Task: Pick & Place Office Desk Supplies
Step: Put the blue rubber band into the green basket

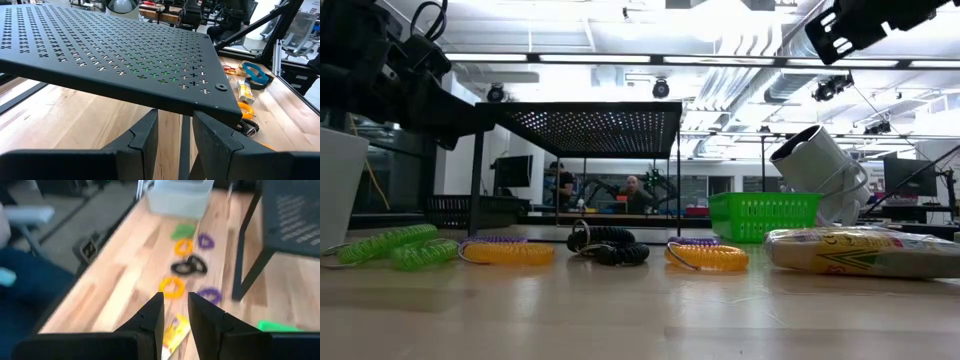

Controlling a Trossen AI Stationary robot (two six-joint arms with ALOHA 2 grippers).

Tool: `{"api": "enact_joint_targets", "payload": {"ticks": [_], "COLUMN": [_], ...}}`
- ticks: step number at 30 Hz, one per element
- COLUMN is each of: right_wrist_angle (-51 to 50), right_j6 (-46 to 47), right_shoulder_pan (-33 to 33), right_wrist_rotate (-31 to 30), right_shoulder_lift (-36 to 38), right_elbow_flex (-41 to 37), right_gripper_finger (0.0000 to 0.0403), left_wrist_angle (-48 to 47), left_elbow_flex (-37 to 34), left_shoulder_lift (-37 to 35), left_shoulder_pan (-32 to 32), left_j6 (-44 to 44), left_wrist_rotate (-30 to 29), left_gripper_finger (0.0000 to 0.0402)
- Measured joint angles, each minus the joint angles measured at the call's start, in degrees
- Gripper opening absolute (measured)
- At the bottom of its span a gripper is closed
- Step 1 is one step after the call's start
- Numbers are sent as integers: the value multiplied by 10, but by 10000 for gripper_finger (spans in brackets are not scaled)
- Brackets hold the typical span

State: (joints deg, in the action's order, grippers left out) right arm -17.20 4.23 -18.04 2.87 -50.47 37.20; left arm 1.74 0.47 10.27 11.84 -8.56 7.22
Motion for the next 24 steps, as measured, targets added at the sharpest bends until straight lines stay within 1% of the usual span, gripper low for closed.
{"api": "enact_joint_targets", "payload": {"ticks": [4,11,18,24], "right_wrist_angle": [-13,-75,-101,-105], "right_j6": [0,23,114,168], "right_shoulder_pan": [-39,-103,-152,-201], "right_wrist_rotate": [-28,-89,-93,-84], "right_shoulder_lift": [-35,-78,-121,-170], "right_elbow_flex": [16,39,39,39], "right_gripper_finger": [75,75,75,75], "left_wrist_angle": [0,0,0,0], "left_elbow_flex": [0,0,0,0], "left_shoulder_lift": [0,0,0,0], "left_shoulder_pan": [0,0,0,0], "left_j6": [0,0,0,0], "left_wrist_rotate": [0,0,0,0], "left_gripper_finger": [118,118,118,118]}}
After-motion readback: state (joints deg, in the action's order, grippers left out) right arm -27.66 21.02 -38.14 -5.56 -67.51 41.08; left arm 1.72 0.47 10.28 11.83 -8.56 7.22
